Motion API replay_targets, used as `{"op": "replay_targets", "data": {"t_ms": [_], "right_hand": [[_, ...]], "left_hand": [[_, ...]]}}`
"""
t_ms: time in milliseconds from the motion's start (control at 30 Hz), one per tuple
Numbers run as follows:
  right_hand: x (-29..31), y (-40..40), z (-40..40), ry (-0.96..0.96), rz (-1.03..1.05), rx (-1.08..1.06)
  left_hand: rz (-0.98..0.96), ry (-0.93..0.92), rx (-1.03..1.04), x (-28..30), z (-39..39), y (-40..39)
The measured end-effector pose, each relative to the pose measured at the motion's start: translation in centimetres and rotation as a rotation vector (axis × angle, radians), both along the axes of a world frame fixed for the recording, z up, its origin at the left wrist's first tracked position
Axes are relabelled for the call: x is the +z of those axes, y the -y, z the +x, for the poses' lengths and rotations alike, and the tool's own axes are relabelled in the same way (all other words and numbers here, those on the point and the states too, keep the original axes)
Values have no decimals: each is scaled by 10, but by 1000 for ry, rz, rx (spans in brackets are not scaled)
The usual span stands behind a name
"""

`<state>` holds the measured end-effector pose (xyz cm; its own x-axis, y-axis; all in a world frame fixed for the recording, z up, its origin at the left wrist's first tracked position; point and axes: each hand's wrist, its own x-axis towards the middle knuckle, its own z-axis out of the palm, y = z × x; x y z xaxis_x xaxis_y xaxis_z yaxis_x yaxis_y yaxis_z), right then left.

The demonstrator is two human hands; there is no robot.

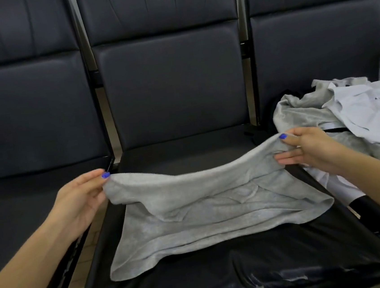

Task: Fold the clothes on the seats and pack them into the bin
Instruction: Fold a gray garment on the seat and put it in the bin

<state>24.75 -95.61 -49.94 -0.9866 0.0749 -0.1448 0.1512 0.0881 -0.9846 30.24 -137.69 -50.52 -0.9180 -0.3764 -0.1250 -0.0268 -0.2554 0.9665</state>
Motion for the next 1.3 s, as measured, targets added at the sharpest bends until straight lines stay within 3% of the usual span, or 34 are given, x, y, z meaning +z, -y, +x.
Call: {"op": "replay_targets", "data": {"t_ms": [200, 333, 400, 533, 700, 767, 933, 967, 1067, 1167, 1300], "right_hand": [[-2, -11, 2, 34, 75, 141], [1, -29, 12, -5, 64, 253], [0, -40, 15, 26, 79, 313], [-9, -57, 22, 170, 253, 448], [-14, -60, 31, 354, 612, 581], [-10, -53, 28, 264, 705, 498], [-22, -6, -3, -83, 938, 312], [-26, 5, -12, -125, 994, 323], [-39, 26, -40, -160, 1311, 339], [-52, 30, -63, -112, 1571, 325], [-56, 25, -87, -151, 1564, 230]], "left_hand": [[-29, 248, -7, -8, -2, 9], [81, 300, -13, -1, 7, 15], [28, 318, -60, -1, 12, 14], [-284, 413, -222, -8, 27, 14], [-509, 509, -363, -10, 40, 17], [-732, 492, -311, -13, 33, 13], [-1391, 169, -239, -34, -20, -7], [-1515, 174, -276, -39, -31, -11], [-1789, 424, -404, -46, -58, -22], [-1690, 472, -415, -47, -73, -20], [-1529, 377, -314, -43, -92, -4]]}}
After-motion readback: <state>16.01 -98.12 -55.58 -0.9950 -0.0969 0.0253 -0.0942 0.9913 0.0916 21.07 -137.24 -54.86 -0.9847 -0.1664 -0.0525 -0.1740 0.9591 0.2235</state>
